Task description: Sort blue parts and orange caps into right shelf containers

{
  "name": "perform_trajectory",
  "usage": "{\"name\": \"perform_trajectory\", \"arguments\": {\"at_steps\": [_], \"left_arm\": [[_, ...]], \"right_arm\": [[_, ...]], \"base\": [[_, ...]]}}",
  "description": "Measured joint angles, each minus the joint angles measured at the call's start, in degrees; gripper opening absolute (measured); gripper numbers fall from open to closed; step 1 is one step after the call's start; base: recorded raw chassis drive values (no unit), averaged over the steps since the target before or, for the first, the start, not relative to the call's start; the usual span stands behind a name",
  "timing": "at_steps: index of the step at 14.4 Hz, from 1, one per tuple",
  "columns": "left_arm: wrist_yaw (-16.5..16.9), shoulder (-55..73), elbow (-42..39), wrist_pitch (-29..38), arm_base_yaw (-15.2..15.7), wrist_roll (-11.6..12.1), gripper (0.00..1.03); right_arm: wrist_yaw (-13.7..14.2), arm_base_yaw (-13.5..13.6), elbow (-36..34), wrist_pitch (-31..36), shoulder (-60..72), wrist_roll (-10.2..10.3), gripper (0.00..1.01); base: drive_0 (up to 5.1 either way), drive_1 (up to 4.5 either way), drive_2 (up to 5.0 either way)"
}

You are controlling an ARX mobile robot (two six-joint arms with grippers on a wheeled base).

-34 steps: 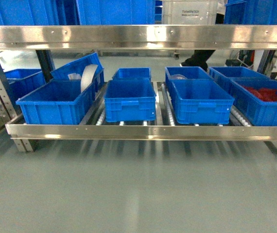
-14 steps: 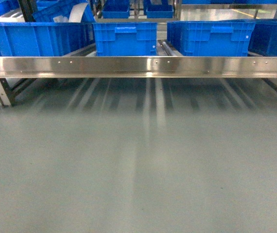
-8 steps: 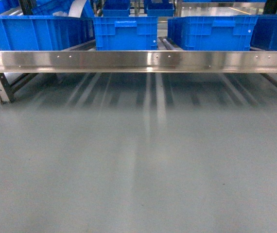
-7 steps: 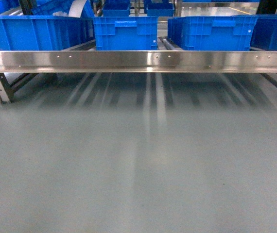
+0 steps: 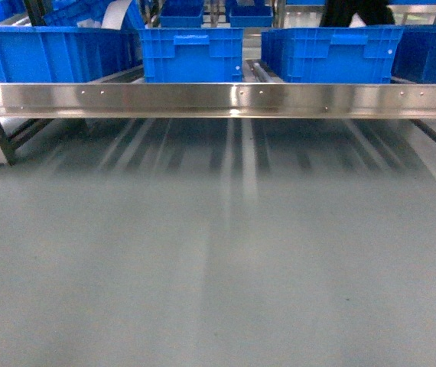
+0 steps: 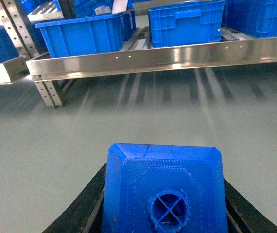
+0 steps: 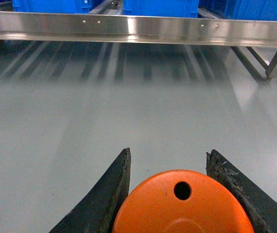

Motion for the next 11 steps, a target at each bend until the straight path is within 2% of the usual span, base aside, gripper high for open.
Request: {"name": "perform_trajectory", "arguments": {"at_steps": [7, 11], "left_arm": [[0.04, 0.04, 0.0, 0.2, 0.0, 0.02, 0.44], [0.02, 0.07, 0.0, -0.04, -0.02, 0.0, 0.44]], "right_arm": [[0.0, -0.02, 0.0, 0.02, 0.0, 0.0, 0.41], [0.07, -0.04, 0.0, 0.04, -0.02, 0.0, 0.41]], "base": [[3.0, 1.74, -5.0], [0.2, 4.27, -4.0]]}}
